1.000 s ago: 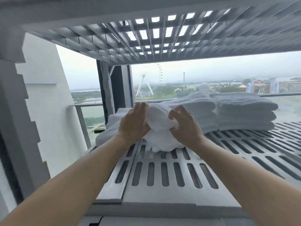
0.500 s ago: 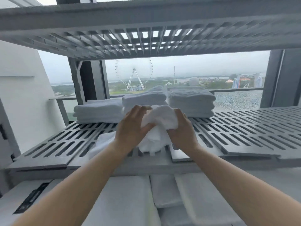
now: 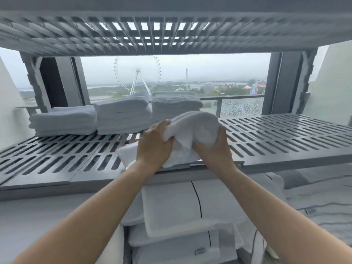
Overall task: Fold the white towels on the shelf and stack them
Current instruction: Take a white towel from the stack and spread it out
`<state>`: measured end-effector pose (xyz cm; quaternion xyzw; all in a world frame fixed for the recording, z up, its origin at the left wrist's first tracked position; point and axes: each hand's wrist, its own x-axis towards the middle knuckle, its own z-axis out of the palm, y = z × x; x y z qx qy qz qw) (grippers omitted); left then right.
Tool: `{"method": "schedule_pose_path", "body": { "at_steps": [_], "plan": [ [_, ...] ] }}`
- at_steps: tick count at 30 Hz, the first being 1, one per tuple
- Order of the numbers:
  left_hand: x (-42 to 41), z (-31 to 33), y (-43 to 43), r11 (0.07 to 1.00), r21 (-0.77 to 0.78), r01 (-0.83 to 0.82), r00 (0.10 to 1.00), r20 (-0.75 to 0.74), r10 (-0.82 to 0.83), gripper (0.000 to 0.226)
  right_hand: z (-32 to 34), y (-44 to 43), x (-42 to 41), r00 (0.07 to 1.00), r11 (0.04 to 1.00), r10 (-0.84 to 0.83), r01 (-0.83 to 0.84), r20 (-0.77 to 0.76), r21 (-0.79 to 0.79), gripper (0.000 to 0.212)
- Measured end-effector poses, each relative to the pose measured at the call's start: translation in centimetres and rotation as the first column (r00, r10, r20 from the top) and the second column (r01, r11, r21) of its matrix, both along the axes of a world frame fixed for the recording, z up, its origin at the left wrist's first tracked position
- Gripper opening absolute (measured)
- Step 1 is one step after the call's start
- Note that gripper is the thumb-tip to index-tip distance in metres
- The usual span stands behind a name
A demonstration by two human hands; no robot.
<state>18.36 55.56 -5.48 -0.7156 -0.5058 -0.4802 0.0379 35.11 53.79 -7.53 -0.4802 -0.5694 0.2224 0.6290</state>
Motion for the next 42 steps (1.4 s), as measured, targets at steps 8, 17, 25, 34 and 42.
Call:
{"method": "schedule_pose_path", "body": {
  "at_steps": [8, 17, 25, 34, 42],
  "plan": [
    [7.9, 2.4, 5.1, 0.988, 0.141, 0.055, 0.99, -0.133, -0.037, 0.032, -0.4, 4.2, 6.9, 0.993, 0.994, -0.112, 0.112, 0.036, -0.015, 0.05],
    [19.1, 3.0, 16.1, 0.975, 0.042, 0.218, 0.94, -0.278, -0.198, 0.035, 2.4, 14.2, 19.9, 0.838, 0.946, -0.322, 0.302, 0.44, 0.117, 0.035],
    [26.8, 1.3, 23.2, 0.975, -0.013, 0.224, 0.859, -0.469, -0.204, 0.054, 1.9, 20.1, 28.9, 0.713, 0.953, -0.279, 0.289, 0.643, 0.092, 0.039],
    [35.8, -1.3, 26.3, 0.994, -0.083, 0.073, 0.832, -0.545, -0.107, 0.052, 1.9, 25.3, 39.5, 0.583, 0.988, -0.128, 0.143, 0.803, 0.053, 0.039],
    [43.7, 1.3, 25.7, 0.939, -0.313, 0.141, 0.957, -0.202, -0.211, 0.04, 3.5, 30.0, 50.7, 0.523, 0.998, -0.062, 0.008, 0.85, 0.067, 0.033]
  ]
}}
